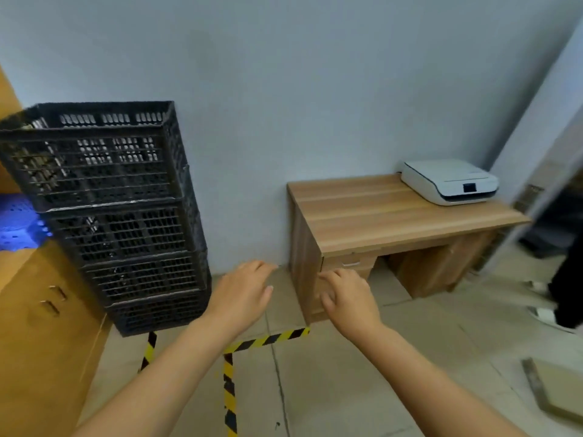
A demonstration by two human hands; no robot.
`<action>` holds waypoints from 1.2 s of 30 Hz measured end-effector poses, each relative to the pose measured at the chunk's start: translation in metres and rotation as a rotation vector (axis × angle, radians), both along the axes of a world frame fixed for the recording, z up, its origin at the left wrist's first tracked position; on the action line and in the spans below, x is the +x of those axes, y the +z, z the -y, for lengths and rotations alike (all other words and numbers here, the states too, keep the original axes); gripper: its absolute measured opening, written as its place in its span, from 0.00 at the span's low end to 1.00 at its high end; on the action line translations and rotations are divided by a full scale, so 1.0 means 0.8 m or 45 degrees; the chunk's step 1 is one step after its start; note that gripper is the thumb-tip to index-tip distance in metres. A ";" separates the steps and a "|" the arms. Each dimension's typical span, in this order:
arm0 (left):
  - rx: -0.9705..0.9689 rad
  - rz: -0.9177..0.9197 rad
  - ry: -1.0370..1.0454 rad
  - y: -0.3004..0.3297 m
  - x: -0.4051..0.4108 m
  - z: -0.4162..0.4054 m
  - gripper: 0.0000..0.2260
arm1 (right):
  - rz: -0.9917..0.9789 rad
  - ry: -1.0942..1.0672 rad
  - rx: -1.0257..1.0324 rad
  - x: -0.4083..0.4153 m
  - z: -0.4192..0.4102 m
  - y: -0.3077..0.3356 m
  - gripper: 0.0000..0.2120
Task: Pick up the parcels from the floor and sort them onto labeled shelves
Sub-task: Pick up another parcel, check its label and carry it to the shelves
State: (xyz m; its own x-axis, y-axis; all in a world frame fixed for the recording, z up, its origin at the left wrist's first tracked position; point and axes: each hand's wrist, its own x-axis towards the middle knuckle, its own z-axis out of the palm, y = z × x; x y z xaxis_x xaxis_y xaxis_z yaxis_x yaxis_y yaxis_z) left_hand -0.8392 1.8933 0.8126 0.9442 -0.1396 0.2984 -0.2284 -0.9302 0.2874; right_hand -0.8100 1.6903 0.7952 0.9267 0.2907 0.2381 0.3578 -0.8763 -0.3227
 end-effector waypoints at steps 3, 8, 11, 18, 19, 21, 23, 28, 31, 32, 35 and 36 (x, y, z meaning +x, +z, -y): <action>-0.022 0.001 -0.146 0.004 0.057 0.054 0.18 | -0.011 -0.156 -0.053 0.027 0.058 -0.001 0.16; -0.048 -0.001 -0.377 0.008 0.168 0.128 0.17 | -0.030 -0.422 -0.044 0.085 0.140 0.012 0.18; -0.095 0.004 -0.516 0.009 0.228 0.165 0.16 | -0.044 -0.544 -0.033 0.119 0.175 0.019 0.18; -0.184 -0.115 -0.801 -0.005 0.339 0.287 0.18 | -0.167 -0.853 -0.013 0.166 0.263 -0.003 0.18; -0.197 -0.158 -0.833 -0.008 0.347 0.309 0.18 | -0.197 -0.898 -0.009 0.163 0.280 -0.007 0.18; -0.194 -0.214 -0.923 -0.017 0.357 0.355 0.19 | -0.242 -1.012 0.002 0.151 0.320 -0.013 0.18; -0.157 -0.251 -1.013 -0.028 0.363 0.402 0.19 | -0.262 -1.141 0.010 0.137 0.361 -0.015 0.18; -0.103 -0.308 -1.219 -0.056 0.362 0.516 0.19 | -0.296 -1.387 0.083 0.105 0.456 -0.023 0.17; -0.075 -0.330 -1.274 -0.070 0.358 0.584 0.19 | -0.320 -1.438 0.117 0.091 0.515 -0.041 0.17; -0.061 -0.330 -1.284 -0.074 0.358 0.607 0.19 | -0.318 -1.449 0.123 0.088 0.537 -0.047 0.17; -0.062 -0.341 -1.285 -0.080 0.358 0.680 0.19 | -0.307 -1.465 0.151 0.081 0.608 -0.059 0.17; -0.070 -0.347 -1.277 -0.081 0.358 0.704 0.19 | -0.307 -1.469 0.162 0.079 0.632 -0.059 0.17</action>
State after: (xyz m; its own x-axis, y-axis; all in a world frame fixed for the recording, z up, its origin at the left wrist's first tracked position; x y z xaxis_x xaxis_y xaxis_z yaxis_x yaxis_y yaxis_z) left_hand -0.5531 1.3302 0.7479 0.4387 -0.8903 0.1224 -0.8106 -0.3332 0.4815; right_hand -0.7471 1.1848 0.7476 0.6507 -0.7592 -0.0122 -0.7048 -0.5979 -0.3819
